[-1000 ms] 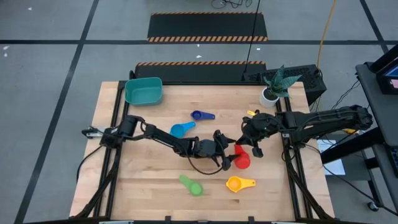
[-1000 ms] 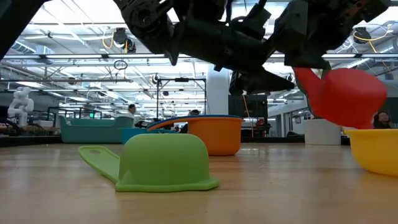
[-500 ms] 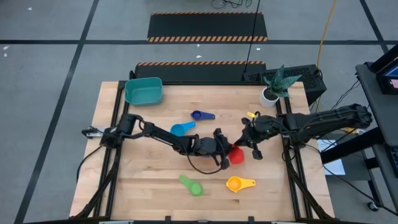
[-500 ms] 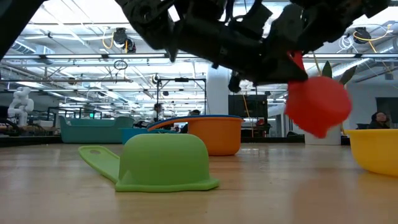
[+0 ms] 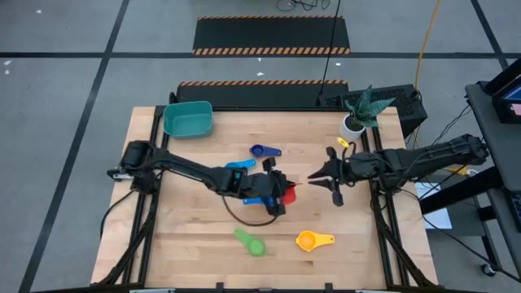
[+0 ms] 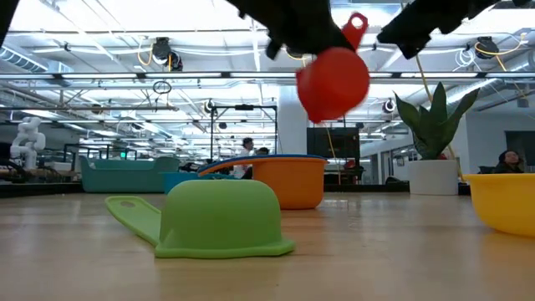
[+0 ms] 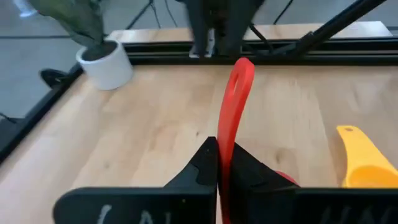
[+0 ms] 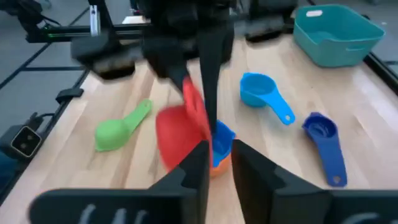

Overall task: Nest measuring cups in basket
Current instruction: Stack the red measuring cup on top of the light blue measuring cup

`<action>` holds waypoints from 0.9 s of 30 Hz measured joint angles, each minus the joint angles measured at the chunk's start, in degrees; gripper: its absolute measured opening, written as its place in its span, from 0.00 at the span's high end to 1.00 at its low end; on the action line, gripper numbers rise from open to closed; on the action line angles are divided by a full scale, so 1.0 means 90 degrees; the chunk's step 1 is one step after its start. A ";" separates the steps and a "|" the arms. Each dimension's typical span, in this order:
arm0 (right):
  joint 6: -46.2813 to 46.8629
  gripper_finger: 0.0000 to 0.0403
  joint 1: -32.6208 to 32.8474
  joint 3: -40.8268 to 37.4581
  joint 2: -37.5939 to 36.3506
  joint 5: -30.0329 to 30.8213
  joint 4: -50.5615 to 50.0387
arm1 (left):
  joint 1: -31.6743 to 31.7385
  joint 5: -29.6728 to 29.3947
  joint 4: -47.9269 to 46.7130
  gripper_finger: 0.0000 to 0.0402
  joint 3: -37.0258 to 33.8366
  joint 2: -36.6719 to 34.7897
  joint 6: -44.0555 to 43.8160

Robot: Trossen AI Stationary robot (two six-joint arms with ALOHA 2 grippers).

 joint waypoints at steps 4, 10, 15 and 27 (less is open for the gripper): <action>0.0218 0.76 0.0392 -0.0228 0.0013 0.0289 0.0315 | -0.0248 -0.0422 0.0203 0.99 -0.0403 -0.0538 0.0190; 0.0420 0.70 0.0851 -0.0776 0.0131 0.0395 0.1322 | -0.0552 -0.0461 0.2747 0.98 -0.1792 -0.1401 0.0670; 0.0001 0.69 0.1034 -0.1317 0.0344 0.0620 0.2743 | -0.0600 -0.0067 0.5641 0.98 -0.3110 -0.1618 0.0968; -0.0507 0.69 0.0998 -0.1986 0.2001 0.0906 0.6668 | -0.0494 0.0831 0.8774 0.98 -0.3657 -0.0817 0.1114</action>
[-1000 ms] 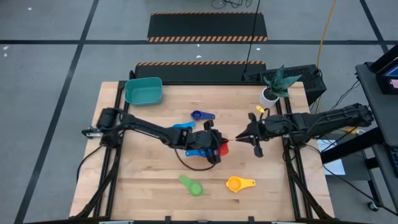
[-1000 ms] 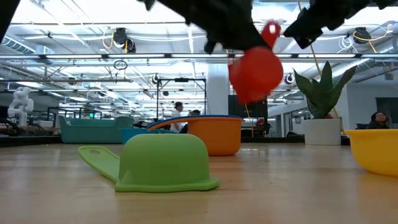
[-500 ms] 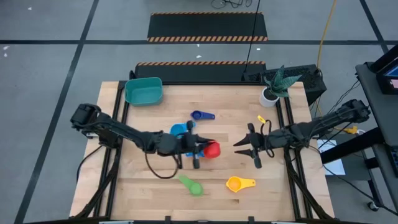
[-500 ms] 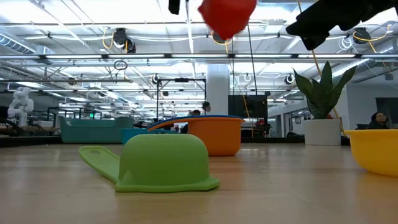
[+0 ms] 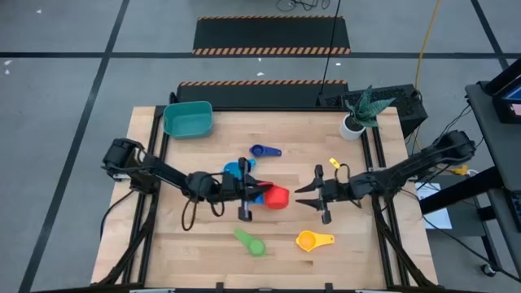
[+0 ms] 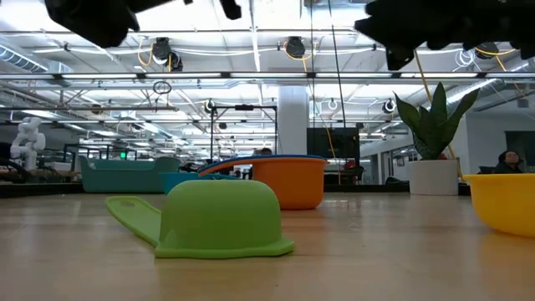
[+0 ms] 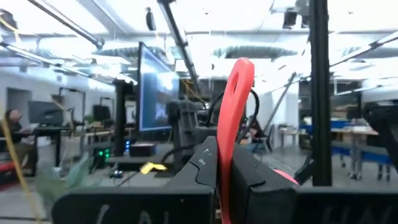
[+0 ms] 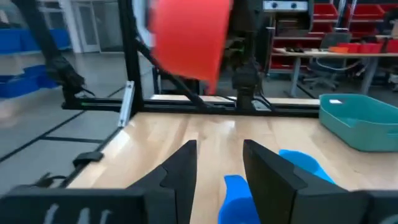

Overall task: Nest measuring cups in basket
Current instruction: Stack the red measuring cup on top of the light blue measuring cup

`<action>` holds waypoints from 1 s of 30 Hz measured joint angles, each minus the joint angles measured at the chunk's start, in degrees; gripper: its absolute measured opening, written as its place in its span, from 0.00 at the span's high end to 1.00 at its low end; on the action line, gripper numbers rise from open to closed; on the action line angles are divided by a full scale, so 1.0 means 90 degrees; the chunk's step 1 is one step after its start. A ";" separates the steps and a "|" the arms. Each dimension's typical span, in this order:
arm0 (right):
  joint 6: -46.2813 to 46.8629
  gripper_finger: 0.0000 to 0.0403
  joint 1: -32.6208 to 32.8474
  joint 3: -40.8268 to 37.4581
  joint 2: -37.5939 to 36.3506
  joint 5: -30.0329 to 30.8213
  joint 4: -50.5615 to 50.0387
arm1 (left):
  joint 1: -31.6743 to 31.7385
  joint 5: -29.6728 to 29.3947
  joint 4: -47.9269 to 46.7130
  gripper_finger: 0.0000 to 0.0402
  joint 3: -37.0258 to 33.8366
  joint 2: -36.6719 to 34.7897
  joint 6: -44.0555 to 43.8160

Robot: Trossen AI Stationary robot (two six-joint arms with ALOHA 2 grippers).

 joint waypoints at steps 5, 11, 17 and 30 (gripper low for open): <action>0.0014 0.69 0.0000 0.0372 0.0539 -0.0001 -0.0003 | 0.0005 0.0125 0.0155 0.99 0.0233 0.0330 0.0173; -0.0140 0.69 0.0019 0.0615 0.0790 -0.0004 -0.0103 | 0.0022 0.0202 0.0109 0.99 0.0284 0.0341 0.0334; -0.0145 0.69 0.0015 0.0658 0.0865 0.0010 0.0017 | 0.0049 0.0208 -0.0017 0.99 0.0284 0.0343 0.0467; -0.0319 0.70 0.0100 0.0658 0.0862 -0.0013 0.0365 | 0.0059 0.0220 -0.0089 0.99 0.0284 0.0351 0.0373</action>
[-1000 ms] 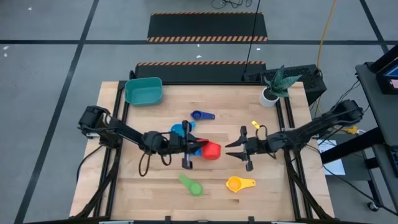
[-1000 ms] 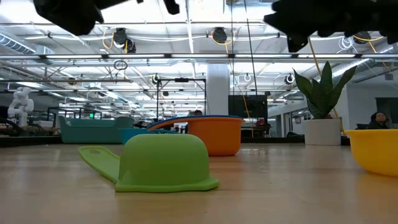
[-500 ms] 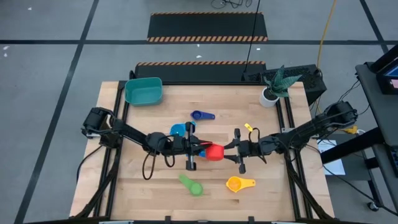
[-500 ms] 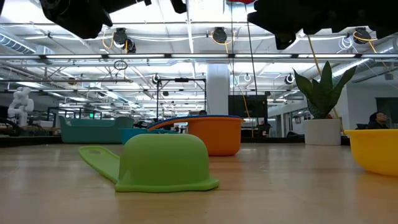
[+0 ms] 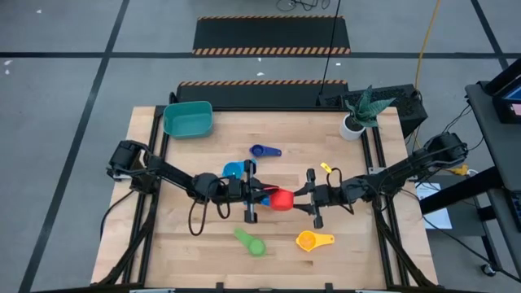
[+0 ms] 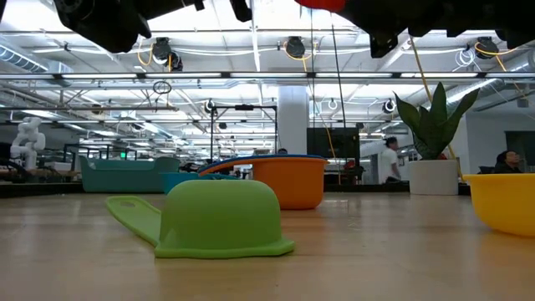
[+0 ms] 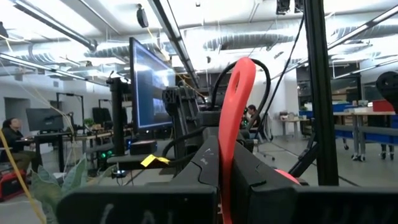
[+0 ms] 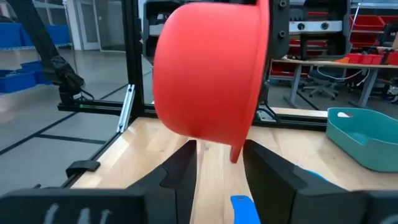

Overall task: Nest measuring cups in basket
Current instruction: Stack the red measuring cup on top of the light blue measuring cup

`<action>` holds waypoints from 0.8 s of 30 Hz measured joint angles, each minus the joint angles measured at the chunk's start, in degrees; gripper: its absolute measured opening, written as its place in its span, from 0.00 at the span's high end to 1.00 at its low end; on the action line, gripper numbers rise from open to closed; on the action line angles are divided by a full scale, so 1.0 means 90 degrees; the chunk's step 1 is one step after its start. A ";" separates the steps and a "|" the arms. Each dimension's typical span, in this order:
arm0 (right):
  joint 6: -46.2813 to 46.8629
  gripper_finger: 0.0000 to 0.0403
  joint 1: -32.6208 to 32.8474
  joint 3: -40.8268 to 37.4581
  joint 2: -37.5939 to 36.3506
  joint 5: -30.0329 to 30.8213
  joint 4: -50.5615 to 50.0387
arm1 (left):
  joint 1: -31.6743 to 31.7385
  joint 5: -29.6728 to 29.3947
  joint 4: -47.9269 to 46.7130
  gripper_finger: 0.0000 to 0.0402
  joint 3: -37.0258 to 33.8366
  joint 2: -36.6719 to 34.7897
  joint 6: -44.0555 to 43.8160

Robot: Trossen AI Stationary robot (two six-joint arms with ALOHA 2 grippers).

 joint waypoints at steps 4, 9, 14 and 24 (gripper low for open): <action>-0.0139 0.80 0.0000 0.0000 0.0000 -0.0004 0.0070 | 0.0000 0.0002 0.0021 0.99 0.0000 0.0000 -0.0046; -0.0324 0.97 0.0000 0.0000 0.0000 -0.0001 0.0085 | -0.0005 0.0033 0.0044 0.99 0.0002 -0.0002 -0.0086; -0.0307 0.98 0.0000 -0.0005 -0.0014 0.0011 0.0118 | -0.0008 -0.0084 0.0033 0.95 0.0005 -0.0002 0.0052; -0.0305 1.00 0.0009 -0.0005 -0.0856 0.0068 -0.1018 | -0.0409 -0.1719 -0.1104 0.55 0.0005 -0.0484 0.0492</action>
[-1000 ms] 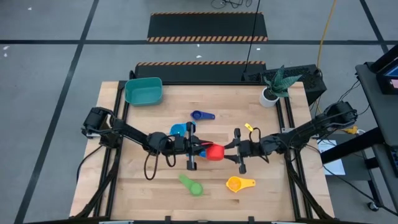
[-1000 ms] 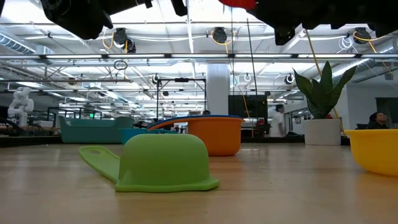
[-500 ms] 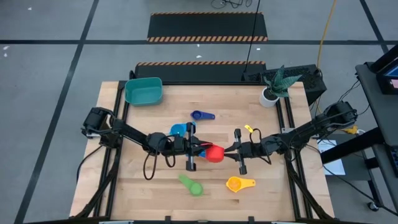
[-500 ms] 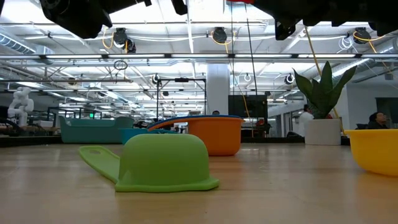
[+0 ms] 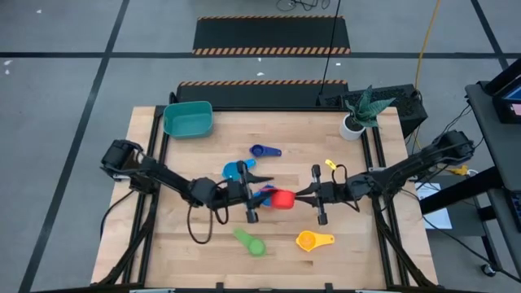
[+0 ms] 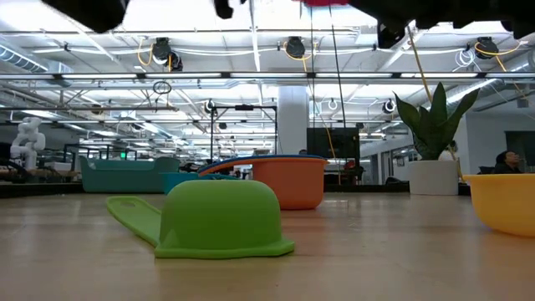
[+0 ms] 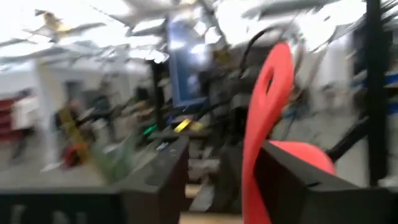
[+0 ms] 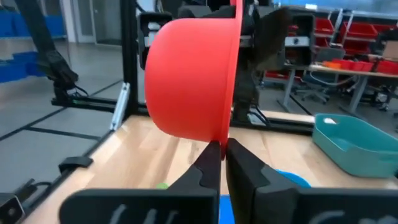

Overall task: Nest measuring cups in basket
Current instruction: Stack the red measuring cup on top of the light blue measuring cup

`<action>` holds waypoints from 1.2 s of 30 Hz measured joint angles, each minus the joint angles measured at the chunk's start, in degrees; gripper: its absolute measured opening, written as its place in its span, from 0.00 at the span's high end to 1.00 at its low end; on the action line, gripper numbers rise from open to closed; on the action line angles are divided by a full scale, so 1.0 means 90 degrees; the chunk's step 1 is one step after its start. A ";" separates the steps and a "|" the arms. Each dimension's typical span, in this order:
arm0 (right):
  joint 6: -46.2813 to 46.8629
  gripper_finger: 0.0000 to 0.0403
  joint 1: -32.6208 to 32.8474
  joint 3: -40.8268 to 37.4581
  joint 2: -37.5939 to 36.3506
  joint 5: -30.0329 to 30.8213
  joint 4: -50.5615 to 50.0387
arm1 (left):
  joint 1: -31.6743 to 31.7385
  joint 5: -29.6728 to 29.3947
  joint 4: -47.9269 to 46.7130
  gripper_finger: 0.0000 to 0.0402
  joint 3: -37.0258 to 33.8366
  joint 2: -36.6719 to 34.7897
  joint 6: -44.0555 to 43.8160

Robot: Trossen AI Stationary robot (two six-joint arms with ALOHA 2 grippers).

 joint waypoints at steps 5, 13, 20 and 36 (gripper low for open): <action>-0.0130 1.00 0.0074 0.0000 -0.0470 0.0470 -0.0921 | -0.0190 -0.0566 -0.1672 0.40 0.0000 -0.0743 -0.0238; -0.0379 1.00 0.0074 0.0000 -0.0859 0.0817 -0.1348 | -0.0440 -0.0940 -0.3446 0.39 0.0000 -0.1518 -0.0933; -0.0638 1.00 0.0074 0.0000 -0.1075 0.0806 -0.1752 | -0.0934 -0.1869 -0.4462 0.44 -0.0006 -0.1762 -0.0843; -0.0829 1.00 -0.0183 0.0002 -0.0810 0.0932 -0.2470 | -0.1196 -0.2516 -0.5509 0.46 -0.0002 -0.1925 -0.0325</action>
